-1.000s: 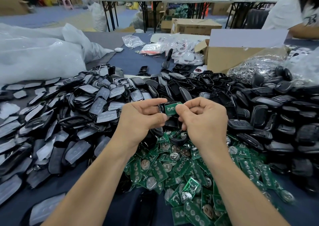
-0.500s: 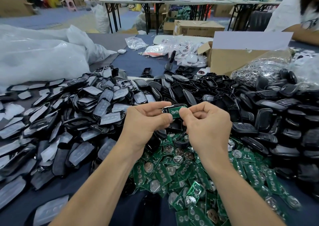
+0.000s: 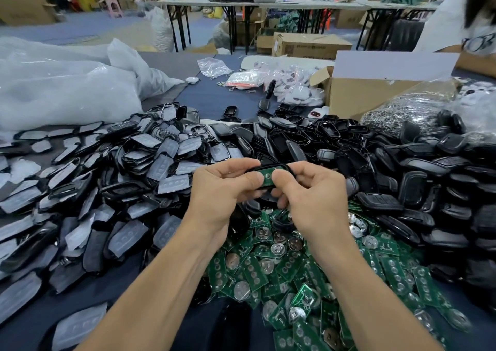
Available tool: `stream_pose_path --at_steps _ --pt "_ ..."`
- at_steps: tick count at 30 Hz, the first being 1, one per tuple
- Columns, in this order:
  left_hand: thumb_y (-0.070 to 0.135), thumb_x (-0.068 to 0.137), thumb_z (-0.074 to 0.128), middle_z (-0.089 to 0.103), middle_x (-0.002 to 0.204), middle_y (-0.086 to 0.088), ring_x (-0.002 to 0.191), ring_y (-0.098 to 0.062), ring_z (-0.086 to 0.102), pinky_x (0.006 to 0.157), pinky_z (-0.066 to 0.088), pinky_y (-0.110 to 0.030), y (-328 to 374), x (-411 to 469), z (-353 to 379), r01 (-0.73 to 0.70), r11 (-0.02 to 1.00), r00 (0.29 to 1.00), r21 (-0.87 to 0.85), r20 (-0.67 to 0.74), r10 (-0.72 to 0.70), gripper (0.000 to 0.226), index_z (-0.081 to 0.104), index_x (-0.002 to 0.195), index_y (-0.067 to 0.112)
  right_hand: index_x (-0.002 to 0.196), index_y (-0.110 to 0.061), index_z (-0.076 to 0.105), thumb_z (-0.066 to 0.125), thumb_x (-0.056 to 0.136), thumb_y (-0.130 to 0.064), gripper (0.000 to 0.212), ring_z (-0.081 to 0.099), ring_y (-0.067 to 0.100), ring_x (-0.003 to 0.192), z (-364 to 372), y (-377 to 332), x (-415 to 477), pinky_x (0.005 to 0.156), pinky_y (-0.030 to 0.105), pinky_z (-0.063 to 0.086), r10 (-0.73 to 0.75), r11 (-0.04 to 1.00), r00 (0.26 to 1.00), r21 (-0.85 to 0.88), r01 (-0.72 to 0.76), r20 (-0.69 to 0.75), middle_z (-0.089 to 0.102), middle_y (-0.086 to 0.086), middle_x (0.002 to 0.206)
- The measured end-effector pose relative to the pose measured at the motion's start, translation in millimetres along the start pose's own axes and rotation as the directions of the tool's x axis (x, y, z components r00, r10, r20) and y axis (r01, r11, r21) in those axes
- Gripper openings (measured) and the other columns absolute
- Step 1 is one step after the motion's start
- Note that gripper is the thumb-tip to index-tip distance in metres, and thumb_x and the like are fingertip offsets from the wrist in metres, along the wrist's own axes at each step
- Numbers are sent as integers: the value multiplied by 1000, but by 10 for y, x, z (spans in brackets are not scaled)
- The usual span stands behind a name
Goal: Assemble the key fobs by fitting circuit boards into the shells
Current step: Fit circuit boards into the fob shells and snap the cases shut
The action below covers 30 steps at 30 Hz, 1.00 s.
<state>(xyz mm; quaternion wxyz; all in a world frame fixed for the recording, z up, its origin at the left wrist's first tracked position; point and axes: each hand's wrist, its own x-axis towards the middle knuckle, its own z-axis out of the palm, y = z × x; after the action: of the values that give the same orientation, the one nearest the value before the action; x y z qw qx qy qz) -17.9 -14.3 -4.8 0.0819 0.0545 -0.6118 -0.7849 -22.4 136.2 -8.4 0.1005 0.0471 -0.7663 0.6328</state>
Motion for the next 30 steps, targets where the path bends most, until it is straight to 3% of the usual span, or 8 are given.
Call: stream_pose_path --at_steps 5,8,13,18,21,24,27,30 --pt "14 74 78 81 83 3 75 -12 77 66 58 -24 -29 -61 96 -106 953 992 284 90 84 21 84 84 31 80 -31 78 78 83 -22 10 61 4 49 -104 41 60 51 19 48 -82 996 995 -30 83 49 72 -5 60" --pt "7 81 79 80 79 10 71 -6 75 64 57 -21 -20 -24 52 -184 895 980 407 150 133 28 82 84 35 77 -28 80 79 79 -24 5 59 9 47 -104 48 72 48 19 46 -47 999 995 19 45 87 71 0 59" --pt "0 85 79 81 81 8 72 -14 78 64 62 -26 -12 -9 7 -148 906 987 397 111 113 27 84 94 26 79 -18 81 76 87 -1 19 64 18 54 -141 37 89 49 23 49 28 986 986 155 -54 164 74 14 67" --pt "0 84 80 80 76 6 67 -19 78 60 63 -30 -6 16 -76 -96 902 993 421 101 59 26 83 89 25 76 -18 81 73 88 4 26 61 20 49 -49 19 56 45 25 46 53 992 992 110 -66 114 72 15 65" --pt "-5 83 79 80 75 5 62 -9 74 57 57 -19 73 -2 -64 -33 955 999 293 17 30 30 82 90 23 77 -15 81 70 93 -2 23 64 19 55 67 -43 36 50 24 51 84 968 986 224 -116 147 73 13 68" --pt "-10 84 75 81 84 -4 63 -14 74 57 55 -18 266 57 -167 32 998 977 -51 -210 -42 28 78 95 16 80 -16 81 67 96 -8 22 66 18 62 322 -168 58 57 26 55 123 939 975 295 -174 183 76 10 75" --pt "-8 87 69 80 78 -7 60 -17 73 53 56 -17 444 101 -440 -33 946 909 -322 -403 -105 19 72 96 8 76 -26 82 66 86 -1 30 61 1 54 668 -302 114 56 15 47 -1 993 965 -110 31 261 74 -11 66" --pt "-7 88 65 72 65 -5 55 -16 69 49 54 -20 502 89 -564 -104 925 879 -366 -469 -87 15 69 99 1 97 -24 82 62 80 -1 35 60 3 67 1034 -409 134 67 13 48 -110 851 859 -399 341 499 77 -7 84"
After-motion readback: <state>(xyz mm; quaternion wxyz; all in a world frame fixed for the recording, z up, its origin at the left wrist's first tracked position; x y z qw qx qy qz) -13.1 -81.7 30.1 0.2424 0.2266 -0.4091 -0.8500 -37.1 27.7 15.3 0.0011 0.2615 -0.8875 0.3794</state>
